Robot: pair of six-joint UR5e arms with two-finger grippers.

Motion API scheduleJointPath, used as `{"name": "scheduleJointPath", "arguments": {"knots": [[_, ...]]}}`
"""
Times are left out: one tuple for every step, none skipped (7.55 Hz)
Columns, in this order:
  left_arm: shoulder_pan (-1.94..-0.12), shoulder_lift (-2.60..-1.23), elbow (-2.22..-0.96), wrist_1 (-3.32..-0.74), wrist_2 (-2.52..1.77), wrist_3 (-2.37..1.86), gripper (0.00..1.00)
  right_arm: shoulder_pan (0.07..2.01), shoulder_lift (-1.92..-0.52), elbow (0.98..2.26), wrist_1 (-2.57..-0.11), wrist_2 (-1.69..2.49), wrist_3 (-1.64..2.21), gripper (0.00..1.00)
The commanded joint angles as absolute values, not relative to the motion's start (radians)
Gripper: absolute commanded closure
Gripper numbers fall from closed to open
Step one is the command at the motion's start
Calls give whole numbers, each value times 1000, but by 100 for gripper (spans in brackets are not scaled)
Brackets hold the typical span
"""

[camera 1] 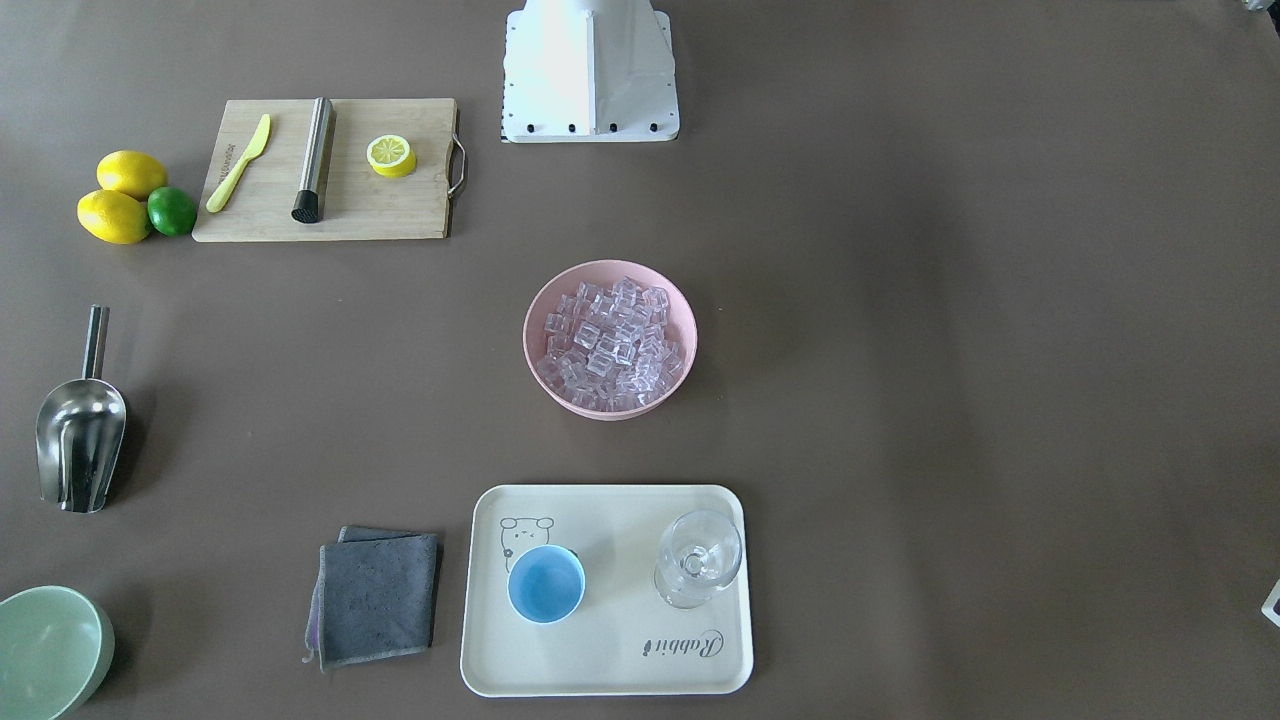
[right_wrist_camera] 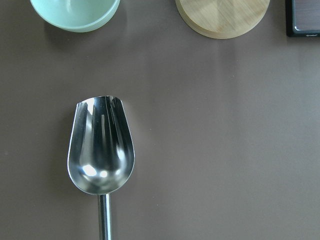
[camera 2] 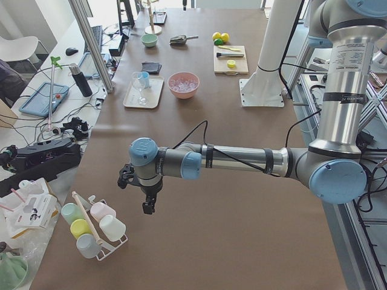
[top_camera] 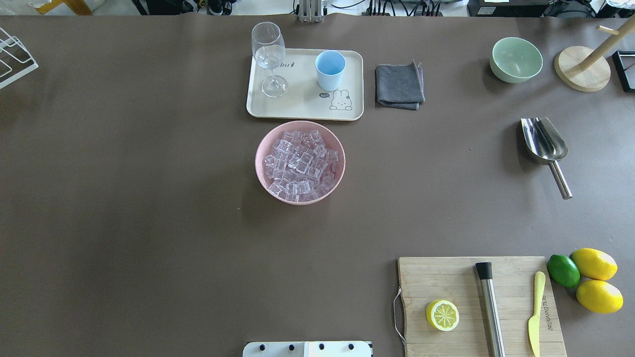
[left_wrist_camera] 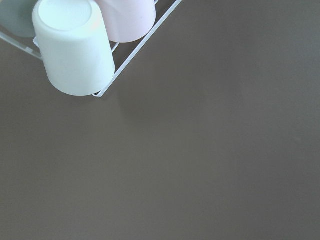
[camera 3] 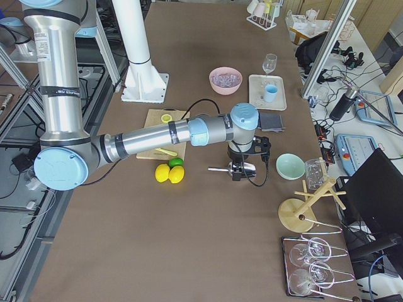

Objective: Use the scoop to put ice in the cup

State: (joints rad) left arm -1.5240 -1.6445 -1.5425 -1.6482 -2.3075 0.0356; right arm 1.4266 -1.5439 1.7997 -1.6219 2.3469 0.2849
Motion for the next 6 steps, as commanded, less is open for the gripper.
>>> {"name": "scheduleJointPath", "arguments": {"knots": [[-1453,-1647,-1562,-1670,-2349,41,1,1425,-1583,1816,-1527,2332,380,0],[-1383,-1672,-1565,-1666,-2342,87,1,1393,-1610,1816,-1408,2318,481,0],[-1346,-1686,-1563,-1660,-2338,171,1,1329,-1627,1816,-1267,2256,632,0],[-1338,-1706,-1566,-1661,-2321,216,1,1263,-1638,1816,-1184,2215,725,0],[-1300,-1730,-1606,-1681,-2321,222,1,1199,-1634,1824,-1175,2189,754,0],[-1208,-1720,-1731,-1665,-2324,219,1,1108,-1635,1853,-1174,2090,835,0]]}}
